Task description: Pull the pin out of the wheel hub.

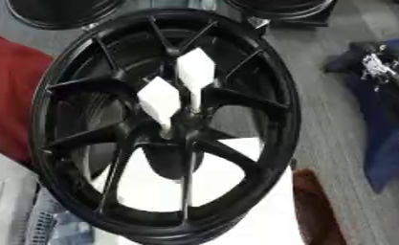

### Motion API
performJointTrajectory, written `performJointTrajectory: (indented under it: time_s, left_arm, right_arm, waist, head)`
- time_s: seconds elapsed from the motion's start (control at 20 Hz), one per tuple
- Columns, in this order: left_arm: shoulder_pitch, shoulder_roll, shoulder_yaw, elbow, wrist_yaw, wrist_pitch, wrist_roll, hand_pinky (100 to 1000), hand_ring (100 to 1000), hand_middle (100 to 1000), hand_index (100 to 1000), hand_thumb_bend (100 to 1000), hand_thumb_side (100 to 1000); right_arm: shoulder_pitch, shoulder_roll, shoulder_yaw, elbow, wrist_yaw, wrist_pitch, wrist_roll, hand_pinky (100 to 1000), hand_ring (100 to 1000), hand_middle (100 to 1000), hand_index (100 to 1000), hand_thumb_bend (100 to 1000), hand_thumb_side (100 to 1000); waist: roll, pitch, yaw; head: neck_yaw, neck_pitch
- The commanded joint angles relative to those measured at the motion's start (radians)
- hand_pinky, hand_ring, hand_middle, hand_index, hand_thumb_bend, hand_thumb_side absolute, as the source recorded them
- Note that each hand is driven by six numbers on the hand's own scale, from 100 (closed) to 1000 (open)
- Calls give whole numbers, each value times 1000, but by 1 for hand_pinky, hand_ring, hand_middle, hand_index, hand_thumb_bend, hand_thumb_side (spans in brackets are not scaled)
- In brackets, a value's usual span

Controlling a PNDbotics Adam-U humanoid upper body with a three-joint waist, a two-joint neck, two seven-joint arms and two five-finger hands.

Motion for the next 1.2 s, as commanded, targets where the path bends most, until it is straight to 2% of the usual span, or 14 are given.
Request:
performJointTrajectory:
  time_s: [0.05, 0.2, 0.3, 0.55, 0.7, 0.85, 1.2]
  left_arm:
    - [-58, 142, -31, 2, -28, -54, -122, 777, 743, 677, 783, 445, 556]
    - [-130, 191, -79, 18, -50, -101, -293, 785, 750, 693, 797, 455, 560]
    - [-193, 201, -118, 24, -66, -123, -411, 787, 752, 697, 801, 456, 560]
    - [-390, 167, -246, 65, -98, -154, -665, 795, 747, 707, 806, 468, 557]
    - [-490, 127, -311, 109, -117, -163, -781, 798, 750, 710, 809, 473, 567]
    - [-566, 82, -374, 159, -126, -173, -819, 799, 751, 709, 811, 474, 581]
    - [-692, -30, -491, 291, -131, -193, -825, 797, 750, 707, 812, 478, 583]
  right_arm:
    - [-2, -36, -13, -28, 8, -2, -1, 949, 685, 615, 765, 100, 500]
    - [-8, -39, -11, -27, 7, -2, -3, 953, 695, 625, 771, 100, 497]
    - [-14, -39, -7, -25, 10, -2, -3, 954, 698, 628, 773, 100, 495]
    - [-20, -42, 1, -20, 12, 0, 4, 951, 694, 624, 771, 100, 494]
    - [-17, -45, 1, -18, 13, 1, 6, 950, 692, 623, 771, 100, 496]
    - [-15, -45, 3, -15, 13, 3, 7, 949, 691, 622, 770, 100, 497]
    - [-18, -45, 8, -7, 12, 7, 13, 949, 690, 621, 770, 100, 501]
  waist:
    - [2, -14, -2]
    - [6, -18, -3]
    - [8, -21, -3]
    - [10, -29, -4]
    - [12, -33, -3]
    - [16, -35, -4]
    - [21, -41, -9]
  head:
    - [-1, -13]
    - [5, -17]
    - [10, -17]
    - [30, -19]
    - [31, -17]
    - [32, -14]
    - [34, -11]
